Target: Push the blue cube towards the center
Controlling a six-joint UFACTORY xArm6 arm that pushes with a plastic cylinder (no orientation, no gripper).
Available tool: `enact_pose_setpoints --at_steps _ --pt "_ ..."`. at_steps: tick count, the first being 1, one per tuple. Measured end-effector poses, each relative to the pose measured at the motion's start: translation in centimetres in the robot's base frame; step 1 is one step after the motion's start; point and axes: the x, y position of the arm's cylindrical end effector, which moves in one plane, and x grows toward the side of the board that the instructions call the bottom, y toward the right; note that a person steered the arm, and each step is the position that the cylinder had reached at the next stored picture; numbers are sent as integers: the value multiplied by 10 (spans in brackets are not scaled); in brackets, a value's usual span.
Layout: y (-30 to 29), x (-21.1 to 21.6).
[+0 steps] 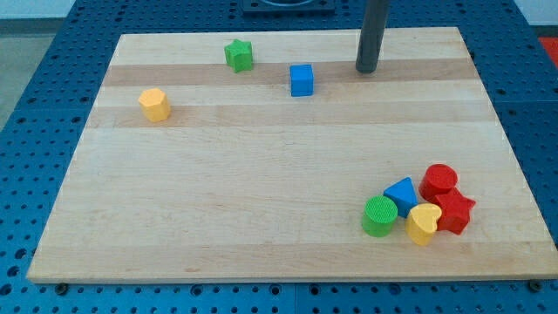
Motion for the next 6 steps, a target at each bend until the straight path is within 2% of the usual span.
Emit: enact_pose_setpoints --at_steps 1,2,3,6 --pt "-32 -16" --pt "-93 -33" --pt "-97 -33" --pt "-111 6"
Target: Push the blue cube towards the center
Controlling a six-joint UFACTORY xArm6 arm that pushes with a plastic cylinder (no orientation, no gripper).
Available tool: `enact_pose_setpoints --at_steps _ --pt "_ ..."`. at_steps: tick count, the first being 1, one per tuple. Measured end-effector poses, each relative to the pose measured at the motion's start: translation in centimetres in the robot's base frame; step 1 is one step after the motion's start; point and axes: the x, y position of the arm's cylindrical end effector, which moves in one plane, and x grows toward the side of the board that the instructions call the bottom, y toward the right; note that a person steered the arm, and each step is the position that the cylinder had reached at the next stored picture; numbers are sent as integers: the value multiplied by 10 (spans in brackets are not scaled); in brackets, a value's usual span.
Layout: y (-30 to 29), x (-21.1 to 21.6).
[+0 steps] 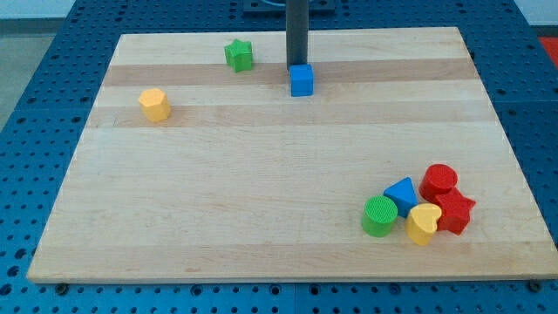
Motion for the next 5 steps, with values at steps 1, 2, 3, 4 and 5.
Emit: enact_pose_setpoints --at_steps 1,2,3,4,5 --pt "0 10" --pt "0 12" --pt "0 28" --pt "0 45" --pt "0 66"
